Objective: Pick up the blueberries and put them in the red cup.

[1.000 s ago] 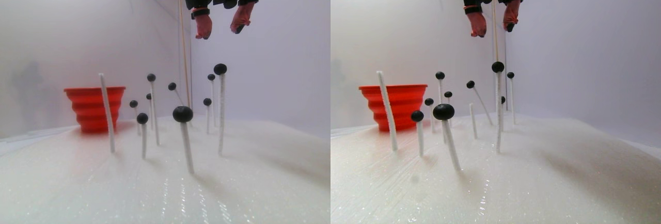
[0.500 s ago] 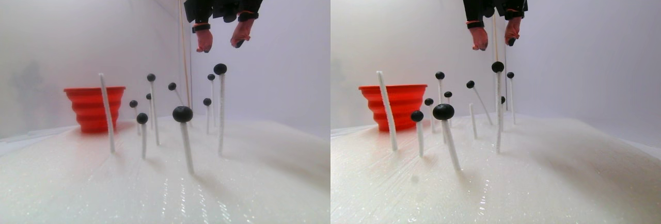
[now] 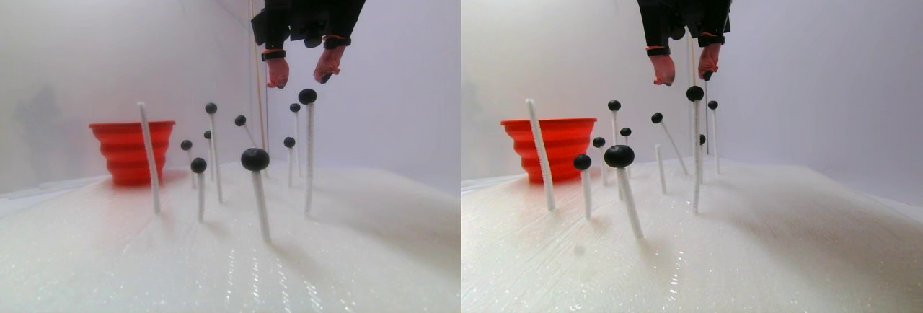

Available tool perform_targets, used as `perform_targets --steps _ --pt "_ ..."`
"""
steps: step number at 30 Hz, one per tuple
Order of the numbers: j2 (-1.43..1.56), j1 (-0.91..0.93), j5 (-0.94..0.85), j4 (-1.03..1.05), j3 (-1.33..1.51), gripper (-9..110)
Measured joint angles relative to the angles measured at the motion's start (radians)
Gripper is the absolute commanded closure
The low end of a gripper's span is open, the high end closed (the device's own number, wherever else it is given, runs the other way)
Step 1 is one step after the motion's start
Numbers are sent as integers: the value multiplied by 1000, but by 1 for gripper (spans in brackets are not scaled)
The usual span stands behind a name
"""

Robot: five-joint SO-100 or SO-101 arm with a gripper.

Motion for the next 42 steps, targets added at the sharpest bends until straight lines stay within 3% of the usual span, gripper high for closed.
perform_targets --steps 42 --pt "-146 18 -12 -123 -23 87"
